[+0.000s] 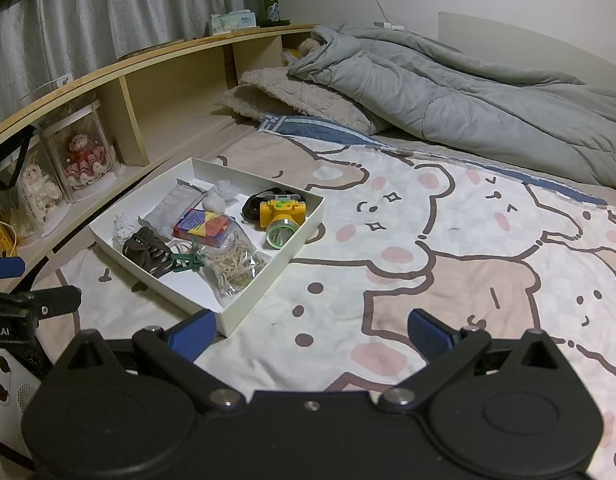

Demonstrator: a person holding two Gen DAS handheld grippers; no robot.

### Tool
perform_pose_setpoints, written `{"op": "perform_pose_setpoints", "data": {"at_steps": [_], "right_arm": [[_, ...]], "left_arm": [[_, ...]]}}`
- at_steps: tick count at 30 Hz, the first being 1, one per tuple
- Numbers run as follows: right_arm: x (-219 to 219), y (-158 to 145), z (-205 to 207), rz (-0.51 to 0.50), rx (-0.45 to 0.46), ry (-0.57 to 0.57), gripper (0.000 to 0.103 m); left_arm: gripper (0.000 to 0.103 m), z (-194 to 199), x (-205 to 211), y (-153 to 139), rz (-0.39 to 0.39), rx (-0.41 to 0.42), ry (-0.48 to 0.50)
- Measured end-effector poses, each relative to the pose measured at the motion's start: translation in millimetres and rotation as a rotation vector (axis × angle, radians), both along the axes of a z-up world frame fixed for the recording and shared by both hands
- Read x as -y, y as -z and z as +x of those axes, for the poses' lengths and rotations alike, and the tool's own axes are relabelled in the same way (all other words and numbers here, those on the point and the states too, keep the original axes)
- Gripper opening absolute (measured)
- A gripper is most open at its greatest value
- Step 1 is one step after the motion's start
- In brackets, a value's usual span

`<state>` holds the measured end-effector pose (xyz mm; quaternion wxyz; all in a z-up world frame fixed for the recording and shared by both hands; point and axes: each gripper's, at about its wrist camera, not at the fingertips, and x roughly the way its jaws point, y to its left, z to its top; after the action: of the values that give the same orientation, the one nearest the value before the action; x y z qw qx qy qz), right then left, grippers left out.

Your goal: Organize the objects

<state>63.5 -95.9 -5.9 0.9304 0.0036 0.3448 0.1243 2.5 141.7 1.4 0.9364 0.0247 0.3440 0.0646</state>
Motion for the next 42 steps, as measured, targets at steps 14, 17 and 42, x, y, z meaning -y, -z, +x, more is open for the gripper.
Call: {"op": "perform_pose_setpoints", "data": {"at_steps": [14, 17, 42], "right_arm": [[-3.0, 1.1, -0.3, -0.001, -0.005, -0.003, 0.103], [-3.9, 1.1, -0.5, -0.002, -0.004, -0.002, 0.103], [-5.2, 1.2, 0.0, -0.001, -0.005, -0.002, 0.103]], "left_arm": [[0.103, 1.1, -4.2, 0.9, -0.003, -0.002, -0.005], [0.103, 0.9, -4.4, 1.0, -0.003, -0.002, -0.006], [0.103, 1.7, -9.4, 0.3, -0.011, -0.002, -0.007]]}}
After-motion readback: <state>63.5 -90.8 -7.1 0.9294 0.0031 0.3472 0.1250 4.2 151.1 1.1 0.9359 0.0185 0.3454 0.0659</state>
